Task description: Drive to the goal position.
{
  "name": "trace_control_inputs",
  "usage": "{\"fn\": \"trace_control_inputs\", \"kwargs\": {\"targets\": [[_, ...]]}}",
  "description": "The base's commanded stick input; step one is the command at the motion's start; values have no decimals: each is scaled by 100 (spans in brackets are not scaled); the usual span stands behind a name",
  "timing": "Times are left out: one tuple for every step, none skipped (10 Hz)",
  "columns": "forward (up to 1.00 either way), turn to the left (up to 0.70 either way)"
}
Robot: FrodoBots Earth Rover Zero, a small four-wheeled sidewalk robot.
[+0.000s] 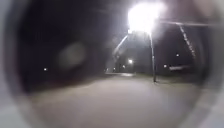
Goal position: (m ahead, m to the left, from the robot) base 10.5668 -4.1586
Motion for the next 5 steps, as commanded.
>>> {"fn": "trace_control_inputs", "kwargs": {"targets": [[100, -14], [100, -21], [100, -29], [100, -37], [100, -38]]}}
